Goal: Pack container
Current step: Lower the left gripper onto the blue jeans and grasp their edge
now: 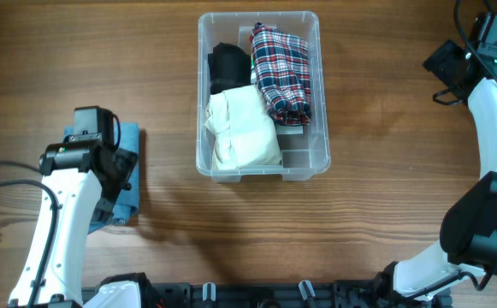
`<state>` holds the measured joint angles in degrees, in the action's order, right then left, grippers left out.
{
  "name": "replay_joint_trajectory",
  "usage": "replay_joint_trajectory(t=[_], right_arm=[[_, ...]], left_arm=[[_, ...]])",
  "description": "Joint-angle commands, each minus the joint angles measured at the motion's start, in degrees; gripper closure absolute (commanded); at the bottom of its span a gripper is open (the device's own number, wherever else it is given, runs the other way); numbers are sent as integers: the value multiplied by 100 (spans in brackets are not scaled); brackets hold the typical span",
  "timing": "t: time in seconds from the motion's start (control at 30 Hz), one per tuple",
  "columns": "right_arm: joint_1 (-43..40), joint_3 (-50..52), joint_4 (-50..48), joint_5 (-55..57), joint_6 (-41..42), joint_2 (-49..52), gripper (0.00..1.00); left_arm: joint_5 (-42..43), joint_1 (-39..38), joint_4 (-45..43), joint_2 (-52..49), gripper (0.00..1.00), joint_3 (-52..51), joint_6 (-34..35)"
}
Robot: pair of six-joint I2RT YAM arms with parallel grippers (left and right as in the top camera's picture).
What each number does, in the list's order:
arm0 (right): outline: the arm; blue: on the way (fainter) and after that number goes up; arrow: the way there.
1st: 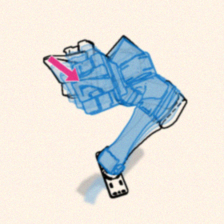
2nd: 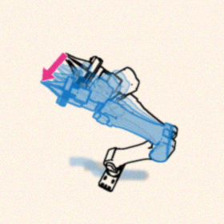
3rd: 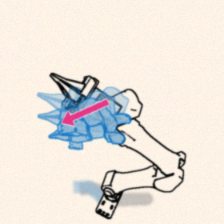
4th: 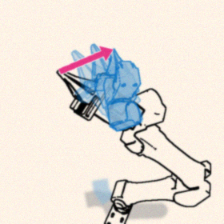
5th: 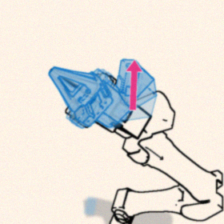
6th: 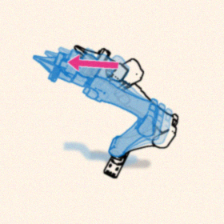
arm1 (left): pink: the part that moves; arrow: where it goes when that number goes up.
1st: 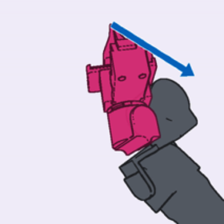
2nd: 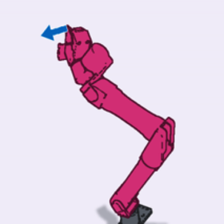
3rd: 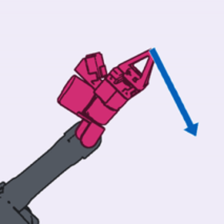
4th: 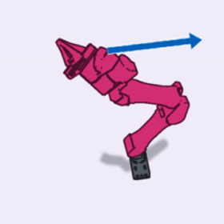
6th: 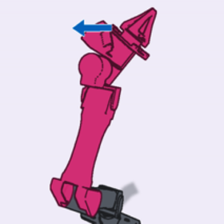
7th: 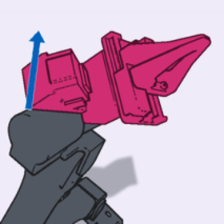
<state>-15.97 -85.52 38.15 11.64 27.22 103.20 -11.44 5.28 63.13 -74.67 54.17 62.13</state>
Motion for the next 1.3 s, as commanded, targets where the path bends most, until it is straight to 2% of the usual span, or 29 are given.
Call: replay_joint_trajectory(t=[0.0, 0.07, 0.1, 0.13, 0.17, 0.2, 0.33, 0.47, 0.53, 0.77, 0.9, 1.2, 1.27], right_arm=[[15, 4, -15, 37, 83, 70, 0], [15, 4, -15, 35, 85, 70, 0], [15, 4, -15, 35, 85, 70, 0], [15, 4, -15, 35, 87, 70, 0], [13, 4, -15, 35, 83, 70, 0], [15, 4, -15, 35, 85, 70, 0], [15, 4, -15, 35, 83, 70, 0], [15, 4, -15, 35, 85, 70, 0], [15, 4, -15, 35, 87, 70, 0], [15, 4, -15, 35, 85, 70, 0], [15, 4, -15, 37, 83, 70, 0], [15, 4, -15, 35, 85, 70, 0], [13, 4, -15, 37, 85, 70, 0]], left_arm=[[-761, 409, -87, -24, 10, -221, 901], [-763, 695, -170, -24, 39, -221, 887], [-715, 835, -192, -24, 59, -221, 887], [-684, 909, -192, -24, 68, -221, 887], [-638, 1029, -192, -24, 86, -221, 887], [-625, 1093, -195, -26, 96, -223, 887], [-577, 1141, -417, -35, 96, -363, 890], [-380, 1141, -1377, -50, 96, -826, 887], [-321, 1141, -1576, -129, 96, -922, 887], [203, 1141, -1888, -1010, 96, -929, 890], [509, 1139, -2354, -1539, 96, -929, 885], [1659, 1134, -4704, -2511, 96, -927, 866], [1827, 1134, -4953, -2524, 96, -927, 866]])
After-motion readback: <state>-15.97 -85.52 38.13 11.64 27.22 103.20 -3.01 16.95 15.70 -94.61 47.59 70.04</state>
